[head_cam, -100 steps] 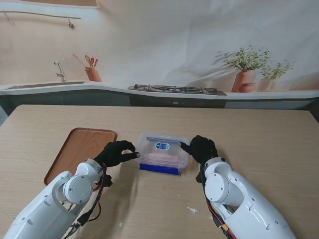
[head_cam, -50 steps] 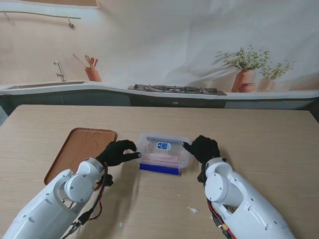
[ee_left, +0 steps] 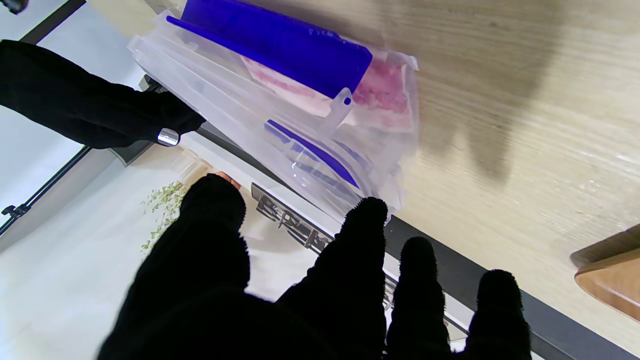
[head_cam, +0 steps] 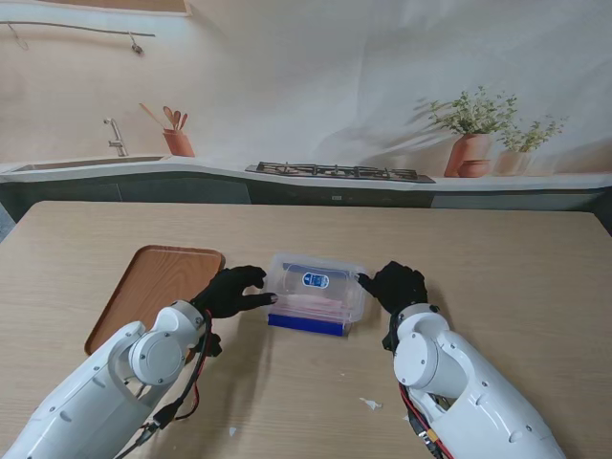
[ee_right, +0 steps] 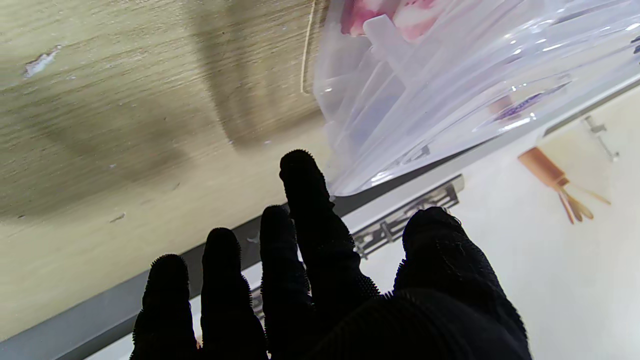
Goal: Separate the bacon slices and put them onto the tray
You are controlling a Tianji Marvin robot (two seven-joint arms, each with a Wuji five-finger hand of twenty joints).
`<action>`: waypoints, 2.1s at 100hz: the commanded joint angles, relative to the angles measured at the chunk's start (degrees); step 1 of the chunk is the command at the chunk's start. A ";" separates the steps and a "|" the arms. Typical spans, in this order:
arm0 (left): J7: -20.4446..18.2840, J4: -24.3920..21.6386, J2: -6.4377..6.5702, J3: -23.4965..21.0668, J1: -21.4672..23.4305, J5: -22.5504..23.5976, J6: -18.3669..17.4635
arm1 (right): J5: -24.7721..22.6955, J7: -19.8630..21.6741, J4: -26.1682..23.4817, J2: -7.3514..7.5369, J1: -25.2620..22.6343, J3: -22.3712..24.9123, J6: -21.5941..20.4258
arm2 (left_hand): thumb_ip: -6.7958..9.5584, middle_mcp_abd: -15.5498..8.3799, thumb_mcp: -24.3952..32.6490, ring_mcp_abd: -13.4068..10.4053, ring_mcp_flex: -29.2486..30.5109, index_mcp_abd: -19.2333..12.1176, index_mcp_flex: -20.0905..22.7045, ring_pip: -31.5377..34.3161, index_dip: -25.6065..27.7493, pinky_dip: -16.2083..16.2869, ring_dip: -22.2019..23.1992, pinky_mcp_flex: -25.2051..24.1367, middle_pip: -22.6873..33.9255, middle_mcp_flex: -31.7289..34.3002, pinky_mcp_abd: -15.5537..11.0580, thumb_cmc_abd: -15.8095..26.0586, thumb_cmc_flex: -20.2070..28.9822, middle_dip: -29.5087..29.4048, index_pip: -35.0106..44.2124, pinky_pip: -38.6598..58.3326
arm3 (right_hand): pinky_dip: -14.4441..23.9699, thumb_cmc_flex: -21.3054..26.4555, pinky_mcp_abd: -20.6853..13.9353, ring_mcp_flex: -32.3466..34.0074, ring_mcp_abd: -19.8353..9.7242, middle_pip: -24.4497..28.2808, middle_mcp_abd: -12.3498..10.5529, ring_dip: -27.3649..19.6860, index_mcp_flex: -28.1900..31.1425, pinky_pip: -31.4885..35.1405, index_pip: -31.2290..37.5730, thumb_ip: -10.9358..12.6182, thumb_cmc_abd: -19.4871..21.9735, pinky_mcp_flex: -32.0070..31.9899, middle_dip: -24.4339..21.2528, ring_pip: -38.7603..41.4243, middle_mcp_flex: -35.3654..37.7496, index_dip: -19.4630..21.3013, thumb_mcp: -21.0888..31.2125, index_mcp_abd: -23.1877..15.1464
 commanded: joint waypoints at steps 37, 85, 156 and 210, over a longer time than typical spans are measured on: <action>0.72 0.38 -1.03 1.13 1.40 3.27 -1.43 | -2.63 -0.07 -0.56 -0.18 -1.46 1.34 0.93 | 1.83 -3.66 -1.08 -0.12 -0.80 -18.98 4.27 0.81 1.13 3.74 0.62 0.26 0.54 1.23 -0.88 1.61 1.80 0.00 2.01 -3.65 | 1.74 3.07 0.11 -0.17 1.17 0.06 1.69 -0.31 0.06 0.90 0.45 4.24 0.94 -0.76 -0.06 -0.21 -0.54 1.28 -0.48 -0.77; 1.76 0.33 -0.61 0.90 1.33 7.29 -3.32 | -2.72 -0.16 0.26 -0.19 -1.13 1.28 0.97 | 1.86 -3.10 -0.24 1.11 1.28 -18.18 5.77 2.86 1.81 5.04 1.98 0.40 1.49 3.25 -0.19 1.28 1.24 0.63 3.29 -4.41 | 1.82 3.40 0.23 0.14 1.37 0.24 1.72 -0.26 -0.43 0.98 0.11 4.30 0.69 -0.46 0.00 -0.03 -0.41 1.53 -0.40 -0.45; 16.04 3.81 -1.61 -0.07 0.85 16.81 -8.56 | -4.58 -2.43 0.78 -0.41 -1.91 2.68 2.90 | 1.89 -4.33 6.11 0.71 1.19 -22.13 -14.14 9.02 10.00 9.37 6.76 1.83 6.09 -0.58 0.61 -0.39 -1.37 7.89 12.86 -3.39 | 4.15 1.28 3.03 4.58 6.57 7.36 6.11 5.18 -9.02 5.18 -3.99 4.50 -1.52 5.89 2.87 11.33 0.92 1.88 -0.46 2.25; 8.29 4.96 -0.62 2.94 -1.08 13.81 -12.11 | 9.02 -1.40 0.62 -2.55 -1.40 4.24 8.53 | 1.70 -7.26 7.26 -2.70 3.32 -26.16 -7.93 3.84 1.02 6.96 0.58 3.71 2.13 0.64 0.55 0.21 -0.36 1.16 4.93 -4.57 | 7.04 -3.99 8.04 10.60 10.61 10.99 10.55 8.25 -10.55 9.41 -4.39 4.41 -4.40 12.79 3.76 18.34 2.98 1.75 -0.83 4.34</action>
